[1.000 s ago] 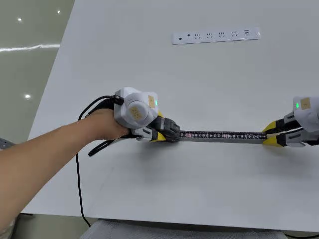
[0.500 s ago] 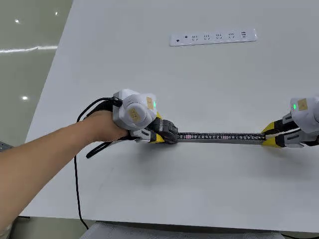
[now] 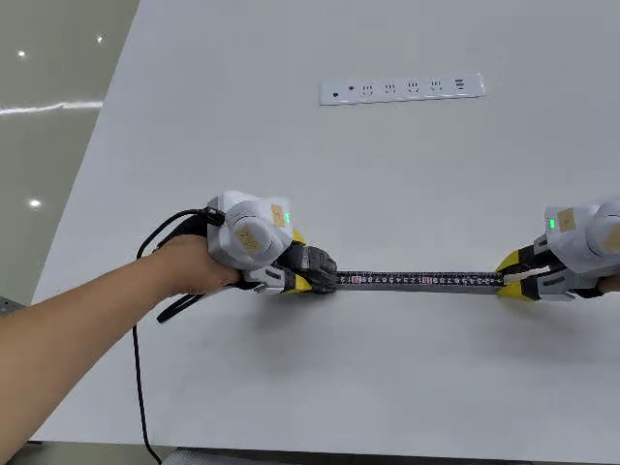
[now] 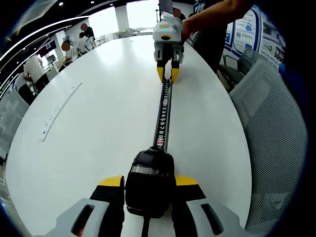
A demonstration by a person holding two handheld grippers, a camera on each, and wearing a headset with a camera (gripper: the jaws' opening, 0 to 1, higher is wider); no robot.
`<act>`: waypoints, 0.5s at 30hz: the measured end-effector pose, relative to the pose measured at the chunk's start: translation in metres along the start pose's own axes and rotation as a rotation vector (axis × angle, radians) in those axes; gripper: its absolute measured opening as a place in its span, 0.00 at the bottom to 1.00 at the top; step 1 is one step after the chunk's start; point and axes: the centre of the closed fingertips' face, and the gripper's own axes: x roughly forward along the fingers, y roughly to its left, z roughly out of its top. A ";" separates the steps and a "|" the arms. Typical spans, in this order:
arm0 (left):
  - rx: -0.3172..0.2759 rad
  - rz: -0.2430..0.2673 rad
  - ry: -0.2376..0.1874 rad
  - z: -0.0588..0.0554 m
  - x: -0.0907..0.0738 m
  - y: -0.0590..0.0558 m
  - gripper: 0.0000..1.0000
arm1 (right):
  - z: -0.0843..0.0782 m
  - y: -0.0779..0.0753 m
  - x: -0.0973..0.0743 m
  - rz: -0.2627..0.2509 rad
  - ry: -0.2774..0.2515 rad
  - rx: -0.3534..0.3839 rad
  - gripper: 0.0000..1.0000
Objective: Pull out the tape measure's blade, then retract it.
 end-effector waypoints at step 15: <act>-0.256 0.126 -0.083 -0.007 -0.022 0.006 0.47 | 0.005 0.006 0.001 -0.025 0.005 0.086 0.21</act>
